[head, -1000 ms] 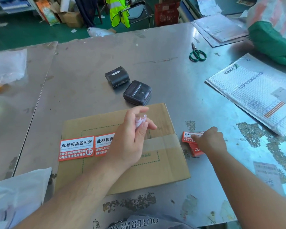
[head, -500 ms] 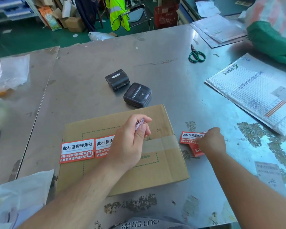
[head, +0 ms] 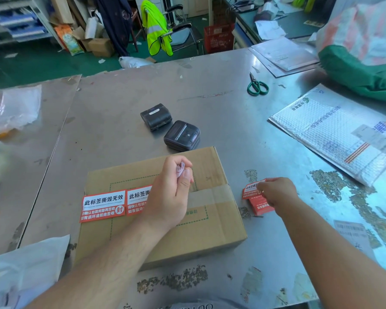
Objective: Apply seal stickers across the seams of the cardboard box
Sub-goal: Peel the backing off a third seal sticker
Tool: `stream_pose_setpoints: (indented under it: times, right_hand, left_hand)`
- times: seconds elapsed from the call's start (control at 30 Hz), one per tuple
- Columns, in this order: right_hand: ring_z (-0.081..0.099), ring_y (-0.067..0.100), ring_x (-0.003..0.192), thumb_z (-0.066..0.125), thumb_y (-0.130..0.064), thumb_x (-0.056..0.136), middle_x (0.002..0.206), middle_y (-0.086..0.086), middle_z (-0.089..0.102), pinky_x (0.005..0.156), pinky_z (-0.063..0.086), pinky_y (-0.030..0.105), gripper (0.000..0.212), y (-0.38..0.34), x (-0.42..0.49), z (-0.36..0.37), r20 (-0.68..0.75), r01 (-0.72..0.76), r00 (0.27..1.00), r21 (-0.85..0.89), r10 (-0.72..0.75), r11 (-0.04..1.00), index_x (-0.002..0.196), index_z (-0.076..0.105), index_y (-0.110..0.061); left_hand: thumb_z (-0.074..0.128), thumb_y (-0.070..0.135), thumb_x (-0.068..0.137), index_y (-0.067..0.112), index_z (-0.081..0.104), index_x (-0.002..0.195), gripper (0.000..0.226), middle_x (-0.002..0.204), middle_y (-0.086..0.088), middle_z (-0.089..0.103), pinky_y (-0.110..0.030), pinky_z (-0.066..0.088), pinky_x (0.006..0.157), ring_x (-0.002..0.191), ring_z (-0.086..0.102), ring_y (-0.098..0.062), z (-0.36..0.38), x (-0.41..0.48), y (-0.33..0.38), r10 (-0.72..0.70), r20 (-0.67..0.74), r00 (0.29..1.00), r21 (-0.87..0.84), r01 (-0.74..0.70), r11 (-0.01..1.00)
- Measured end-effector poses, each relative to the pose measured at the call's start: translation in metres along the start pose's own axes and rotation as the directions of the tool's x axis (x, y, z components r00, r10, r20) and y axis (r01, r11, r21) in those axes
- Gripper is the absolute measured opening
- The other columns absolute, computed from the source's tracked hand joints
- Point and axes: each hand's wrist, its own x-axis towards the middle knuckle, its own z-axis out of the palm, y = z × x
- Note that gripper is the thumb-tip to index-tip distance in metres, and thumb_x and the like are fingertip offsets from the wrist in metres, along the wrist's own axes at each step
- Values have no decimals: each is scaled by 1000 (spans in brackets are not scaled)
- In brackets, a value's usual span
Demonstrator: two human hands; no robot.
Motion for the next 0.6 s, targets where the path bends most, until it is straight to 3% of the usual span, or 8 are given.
stream_pose_setpoints:
  times: [0.07, 0.2, 0.3, 0.4, 0.5, 0.6]
  right_hand:
    - [55, 25, 52, 66, -5, 82, 58, 10, 61, 55, 41, 29, 10, -5, -7, -2, 9, 7, 1000, 59, -7, 998, 77, 73, -7]
    - [55, 24, 56, 65, -4, 82, 60, 8, 63, 61, 43, 32, 13, -15, -22, -6, 14, 63, 998, 107, -65, 992, 72, 71, -11]
    - [48, 19, 49, 63, -4, 81, 62, 8, 62, 55, 40, 31, 15, -26, -36, -9, -2, 135, 991, 101, -136, 986, 70, 68, -12]
    - [58, 19, 57, 63, -8, 85, 70, 3, 69, 59, 45, 29, 14, -40, -55, -14, -43, 244, 970, 101, -241, 965, 74, 67, -16]
    - [64, 13, 63, 63, -13, 88, 81, -3, 73, 54, 42, 22, 8, -54, -73, -18, -91, 355, 933, 92, -347, 930, 88, 69, -18]
    - [67, 8, 64, 62, -15, 90, 84, -6, 73, 48, 40, 15, 9, -72, -93, -20, -107, 440, 897, 128, -428, 889, 95, 67, -18]
  left_hand:
    - [49, 26, 96, 27, 43, 100, 7, 71, 6, 47, -36, 43, 58, 58, 44, -11, -1, -1, 5, -8, 24, 1000, -17, 8, 1000]
    - [64, 27, 84, 29, 41, 100, 28, 75, 3, 39, -30, 42, 62, 67, 41, -19, -3, -2, 10, -56, 3, 998, 12, 56, 998]
    - [68, 29, 80, 34, 43, 104, 36, 78, 2, 39, -20, 39, 63, 69, 39, -11, -6, -1, 15, -95, -29, 995, -19, 94, 995]
    - [72, 23, 81, 31, 46, 113, 43, 76, 5, 38, -15, 38, 61, 65, 38, -7, -6, 1, 23, -122, -71, 990, -49, 118, 992]
    - [65, 15, 89, 27, 53, 109, 26, 61, 11, 37, -17, 38, 53, 53, 36, -7, -7, 2, 29, -176, -137, 975, -118, 160, 980]
    - [54, 29, 93, 31, 62, 93, 9, 55, 13, 40, -28, 39, 55, 54, 38, -12, -12, 1, 26, -272, -134, 953, -197, 244, 950]
